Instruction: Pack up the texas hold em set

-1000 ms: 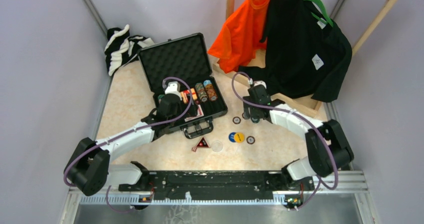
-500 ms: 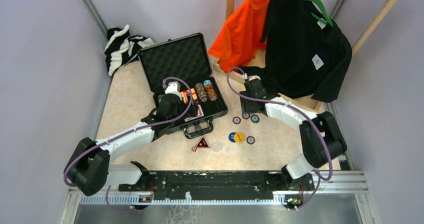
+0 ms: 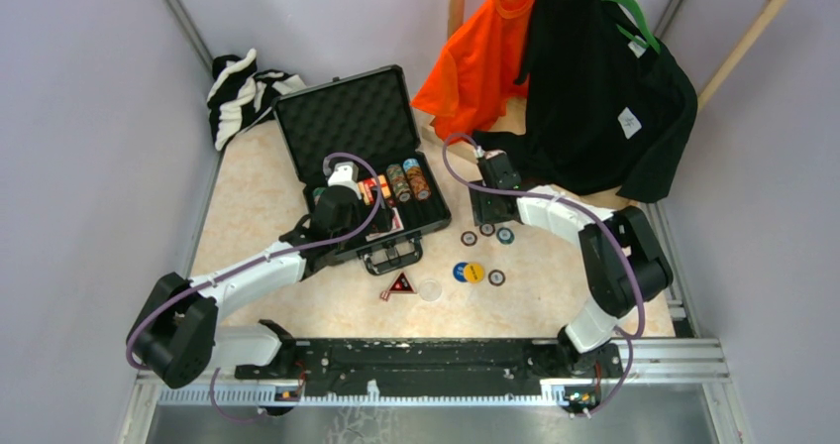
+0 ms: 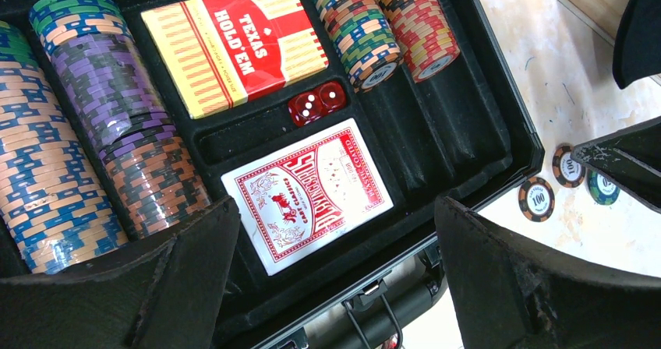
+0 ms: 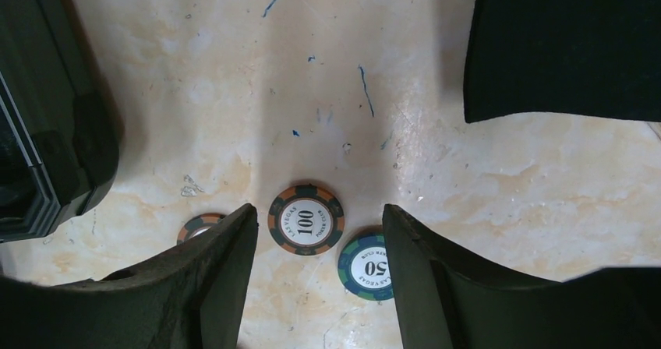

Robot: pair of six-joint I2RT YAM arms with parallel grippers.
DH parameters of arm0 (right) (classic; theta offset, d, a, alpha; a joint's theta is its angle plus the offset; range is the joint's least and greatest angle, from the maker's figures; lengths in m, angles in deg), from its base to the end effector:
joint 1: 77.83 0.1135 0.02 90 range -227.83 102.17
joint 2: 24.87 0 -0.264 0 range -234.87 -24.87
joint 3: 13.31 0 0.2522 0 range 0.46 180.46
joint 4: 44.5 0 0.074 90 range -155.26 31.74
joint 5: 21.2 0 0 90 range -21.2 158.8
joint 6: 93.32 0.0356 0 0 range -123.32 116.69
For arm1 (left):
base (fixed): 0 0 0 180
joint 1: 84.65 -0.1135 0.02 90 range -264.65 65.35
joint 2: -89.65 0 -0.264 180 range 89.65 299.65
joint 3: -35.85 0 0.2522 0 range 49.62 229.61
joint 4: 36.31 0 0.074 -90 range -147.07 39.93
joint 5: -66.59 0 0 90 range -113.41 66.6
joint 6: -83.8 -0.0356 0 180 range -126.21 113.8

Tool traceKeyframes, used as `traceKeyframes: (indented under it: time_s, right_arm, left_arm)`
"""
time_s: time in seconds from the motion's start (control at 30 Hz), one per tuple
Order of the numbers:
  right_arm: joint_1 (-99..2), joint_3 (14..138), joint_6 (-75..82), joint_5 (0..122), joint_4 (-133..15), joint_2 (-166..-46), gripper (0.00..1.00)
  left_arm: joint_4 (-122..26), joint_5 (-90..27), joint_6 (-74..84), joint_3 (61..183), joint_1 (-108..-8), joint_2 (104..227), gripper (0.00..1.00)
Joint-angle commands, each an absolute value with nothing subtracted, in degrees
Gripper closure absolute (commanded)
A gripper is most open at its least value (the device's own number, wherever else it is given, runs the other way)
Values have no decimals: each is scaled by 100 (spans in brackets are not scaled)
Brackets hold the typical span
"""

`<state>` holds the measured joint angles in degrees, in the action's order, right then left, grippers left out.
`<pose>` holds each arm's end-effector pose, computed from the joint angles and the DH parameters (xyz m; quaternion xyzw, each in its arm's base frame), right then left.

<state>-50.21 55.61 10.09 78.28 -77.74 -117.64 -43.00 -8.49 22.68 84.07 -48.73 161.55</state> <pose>0.2886 0.1444 0.1836 -0.0950 0.9513 0.0247 0.2922 0.2179 -0.1466 0.2083 -0.0116 0.8626 -0.1690 0.4766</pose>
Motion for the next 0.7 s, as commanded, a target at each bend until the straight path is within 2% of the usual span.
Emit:
traceKeyframes:
  time_s: [0.0, 0.67]
  right_arm:
    - [-4971, 5459, 927, 7724, -7522, -11803, 39]
    - [-4865, 5007, 980, 7644, -7215, -11914, 40]
  left_arm:
    - [-4269, -896, 2272, 8478, -4851, 16134, 0]
    - [-4299, -829, 2263, 8477, -4852, 16110, 0]
